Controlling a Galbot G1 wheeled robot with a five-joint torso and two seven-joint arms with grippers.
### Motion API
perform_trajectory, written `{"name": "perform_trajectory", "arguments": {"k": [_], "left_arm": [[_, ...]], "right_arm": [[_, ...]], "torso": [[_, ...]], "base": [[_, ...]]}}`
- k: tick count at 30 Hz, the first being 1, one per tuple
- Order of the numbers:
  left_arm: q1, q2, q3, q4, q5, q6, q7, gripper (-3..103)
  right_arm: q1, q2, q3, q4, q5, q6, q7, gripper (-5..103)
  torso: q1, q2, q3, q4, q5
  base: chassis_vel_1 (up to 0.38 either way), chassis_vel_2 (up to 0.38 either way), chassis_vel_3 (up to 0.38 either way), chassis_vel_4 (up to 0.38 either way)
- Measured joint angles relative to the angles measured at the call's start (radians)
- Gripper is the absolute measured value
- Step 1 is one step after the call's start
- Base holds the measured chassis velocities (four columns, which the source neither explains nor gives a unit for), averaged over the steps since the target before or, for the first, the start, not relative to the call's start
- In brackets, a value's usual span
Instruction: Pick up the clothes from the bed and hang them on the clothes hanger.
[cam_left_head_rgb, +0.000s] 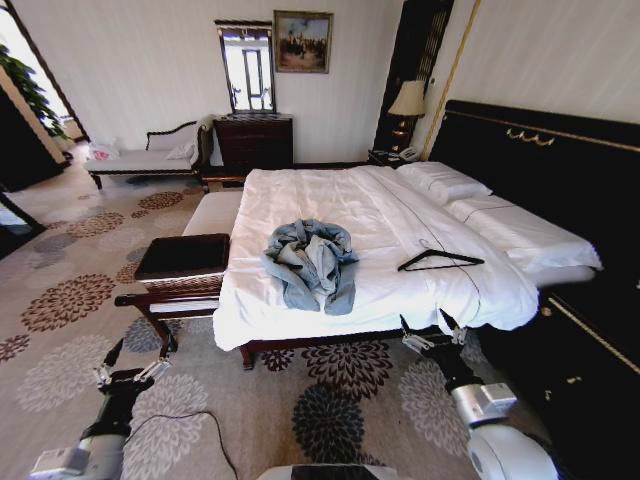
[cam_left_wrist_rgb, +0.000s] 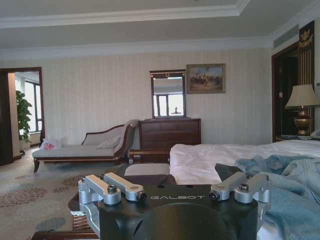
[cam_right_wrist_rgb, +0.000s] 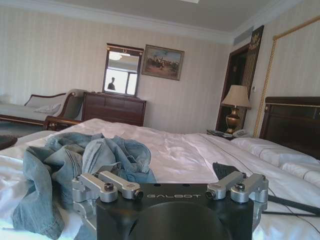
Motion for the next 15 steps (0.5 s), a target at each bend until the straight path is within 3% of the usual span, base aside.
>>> {"name": "perform_trajectory", "arguments": {"k": [4,10,11,13,15], "left_arm": [[-0.002,-0.001,0.001,0.005,0.003,0.000,0.000,100],[0.000,-0.007,0.002,0.013,0.009,-0.005,0.001,100],[0.000,-0.009,0.002,0.014,0.009,-0.005,0.001,100],[0.001,-0.010,0.003,0.014,0.009,-0.005,0.001,100],[0.001,-0.013,0.004,0.015,0.010,-0.007,0.001,100]], "right_arm": [[-0.002,0.004,-0.001,-0.011,-0.008,-0.005,0.010,86],[-0.002,0.008,-0.004,-0.015,-0.008,-0.025,0.033,96],[-0.003,0.009,-0.005,-0.016,-0.008,-0.030,0.039,89],[-0.004,0.009,-0.005,-0.016,-0.008,-0.032,0.040,89],[-0.010,0.010,-0.005,-0.016,-0.011,-0.035,0.041,82]], "torso": [[0.000,0.000,0.000,0.0000,-0.0003],[0.000,0.000,0.000,0.0001,0.0000],[0.000,0.000,0.000,0.0000,0.0000],[0.000,0.000,0.000,0.0001,-0.0001],[0.000,0.000,0.000,0.0000,-0.0001]], "base": [[0.000,0.000,0.000,0.000],[0.000,0.000,0.000,0.000],[-0.063,0.032,0.032,-0.032],[-0.063,0.032,0.032,-0.042],[-0.060,0.039,0.061,-0.045]]}}
